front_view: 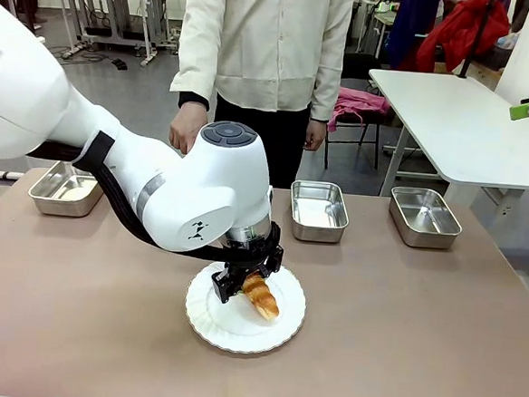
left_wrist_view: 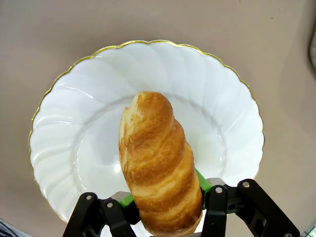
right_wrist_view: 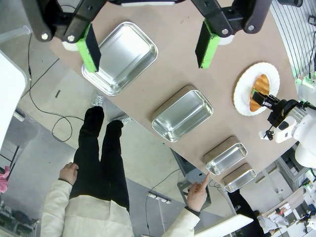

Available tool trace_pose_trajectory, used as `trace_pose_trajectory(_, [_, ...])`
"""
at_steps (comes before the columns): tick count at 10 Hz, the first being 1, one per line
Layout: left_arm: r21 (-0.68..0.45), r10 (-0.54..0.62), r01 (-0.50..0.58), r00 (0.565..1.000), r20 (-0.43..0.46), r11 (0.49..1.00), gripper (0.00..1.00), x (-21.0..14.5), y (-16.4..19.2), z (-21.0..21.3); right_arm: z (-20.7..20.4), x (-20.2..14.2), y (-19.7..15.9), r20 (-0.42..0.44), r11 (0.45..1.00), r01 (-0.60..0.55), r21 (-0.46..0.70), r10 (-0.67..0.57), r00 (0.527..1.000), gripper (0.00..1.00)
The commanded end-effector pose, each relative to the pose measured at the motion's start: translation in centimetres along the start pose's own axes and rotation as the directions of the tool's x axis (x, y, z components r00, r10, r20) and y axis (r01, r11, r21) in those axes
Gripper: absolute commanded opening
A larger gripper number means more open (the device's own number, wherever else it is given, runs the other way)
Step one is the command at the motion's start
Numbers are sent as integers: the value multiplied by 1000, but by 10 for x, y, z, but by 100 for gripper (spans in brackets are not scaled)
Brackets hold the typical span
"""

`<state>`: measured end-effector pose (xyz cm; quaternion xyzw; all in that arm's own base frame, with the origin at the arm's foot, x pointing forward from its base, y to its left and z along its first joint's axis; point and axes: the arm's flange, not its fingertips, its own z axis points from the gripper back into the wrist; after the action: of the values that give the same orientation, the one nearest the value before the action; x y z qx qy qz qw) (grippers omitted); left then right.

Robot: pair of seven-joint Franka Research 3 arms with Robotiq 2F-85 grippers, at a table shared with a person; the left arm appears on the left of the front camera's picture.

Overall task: Place the bread in the container.
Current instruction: Place the Butter Roll into the Airtight Container indicated by the human.

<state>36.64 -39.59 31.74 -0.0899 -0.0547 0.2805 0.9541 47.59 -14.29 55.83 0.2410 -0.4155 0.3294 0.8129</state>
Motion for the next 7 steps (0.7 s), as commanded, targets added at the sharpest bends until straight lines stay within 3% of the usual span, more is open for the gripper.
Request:
trace_pose_trajectory(1, [0,0,0,1000,0,1000,24,0,0,0,0,1,1,4,1000,-2,1,2,1000,100])
trace_pose_trajectory(4, [-37,-124,124,992,-5,992,24,22,-5,39,0,1,1,4,1000,-2,1,2,1000,100])
trace_pose_trajectory(7, [11,-291,291,956,-39,957,24,79,-10,105,0,1,1,4,1000,-2,1,2,1000,100])
